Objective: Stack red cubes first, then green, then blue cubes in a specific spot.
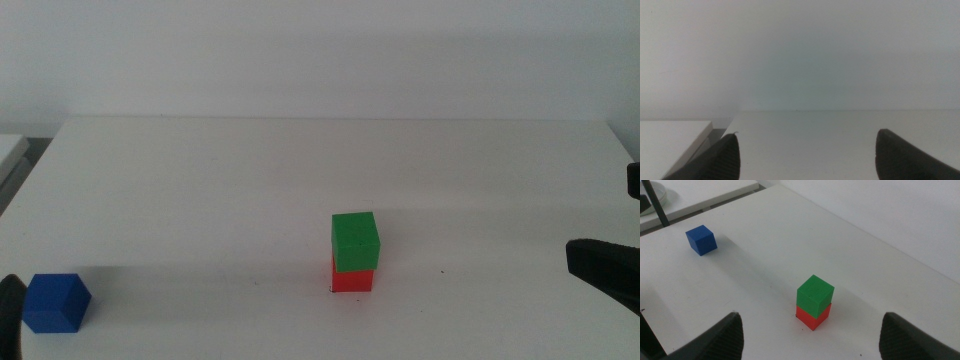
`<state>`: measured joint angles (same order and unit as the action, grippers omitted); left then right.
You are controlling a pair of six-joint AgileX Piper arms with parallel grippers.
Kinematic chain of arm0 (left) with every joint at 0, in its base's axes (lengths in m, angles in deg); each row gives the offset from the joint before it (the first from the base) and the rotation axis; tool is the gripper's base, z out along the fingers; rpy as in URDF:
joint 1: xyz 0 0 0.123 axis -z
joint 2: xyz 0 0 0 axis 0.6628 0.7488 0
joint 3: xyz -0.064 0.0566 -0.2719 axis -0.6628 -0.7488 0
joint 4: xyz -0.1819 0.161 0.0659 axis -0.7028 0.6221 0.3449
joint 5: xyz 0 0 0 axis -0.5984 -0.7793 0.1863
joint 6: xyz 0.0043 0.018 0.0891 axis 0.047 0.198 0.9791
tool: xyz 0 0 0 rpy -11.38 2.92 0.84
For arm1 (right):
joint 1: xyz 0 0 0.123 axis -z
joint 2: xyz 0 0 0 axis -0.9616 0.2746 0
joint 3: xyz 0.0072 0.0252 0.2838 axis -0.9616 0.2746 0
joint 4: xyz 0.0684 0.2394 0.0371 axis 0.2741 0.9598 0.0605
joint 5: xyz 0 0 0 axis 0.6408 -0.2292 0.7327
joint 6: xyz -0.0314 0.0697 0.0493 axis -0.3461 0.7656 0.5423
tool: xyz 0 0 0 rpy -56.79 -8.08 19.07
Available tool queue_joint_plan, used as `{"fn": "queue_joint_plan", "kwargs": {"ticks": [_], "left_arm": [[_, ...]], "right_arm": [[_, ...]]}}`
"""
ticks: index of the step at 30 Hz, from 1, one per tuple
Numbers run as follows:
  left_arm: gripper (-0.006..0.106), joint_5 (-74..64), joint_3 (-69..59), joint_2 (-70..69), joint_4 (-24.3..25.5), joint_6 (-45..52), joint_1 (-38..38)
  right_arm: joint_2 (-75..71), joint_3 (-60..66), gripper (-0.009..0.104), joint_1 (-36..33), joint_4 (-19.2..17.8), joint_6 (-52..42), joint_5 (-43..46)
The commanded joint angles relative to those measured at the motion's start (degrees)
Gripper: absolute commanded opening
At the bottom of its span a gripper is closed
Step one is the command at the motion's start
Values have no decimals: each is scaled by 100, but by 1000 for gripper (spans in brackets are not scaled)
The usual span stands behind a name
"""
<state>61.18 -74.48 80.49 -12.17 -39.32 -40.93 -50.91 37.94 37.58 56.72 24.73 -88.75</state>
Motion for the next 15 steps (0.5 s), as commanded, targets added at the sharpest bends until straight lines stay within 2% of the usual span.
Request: {"fn": "queue_joint_plan", "kwargs": {"ticks": [1,9,13,15], "left_arm": [[91,65,0,-15,-10,-22,-20],[91,150,176,263,-10,-22,-274],[91,-758,1426,1388,-21,192,-524],[91,-1864,2408,2088,-157,465,-621]], "right_arm": [[-24,34,89,51,7,-77,69],[-24,34,89,51,7,-77,69],[-24,34,89,51,7,-77,69],[-24,34,89,51,7,-77,69]]}}
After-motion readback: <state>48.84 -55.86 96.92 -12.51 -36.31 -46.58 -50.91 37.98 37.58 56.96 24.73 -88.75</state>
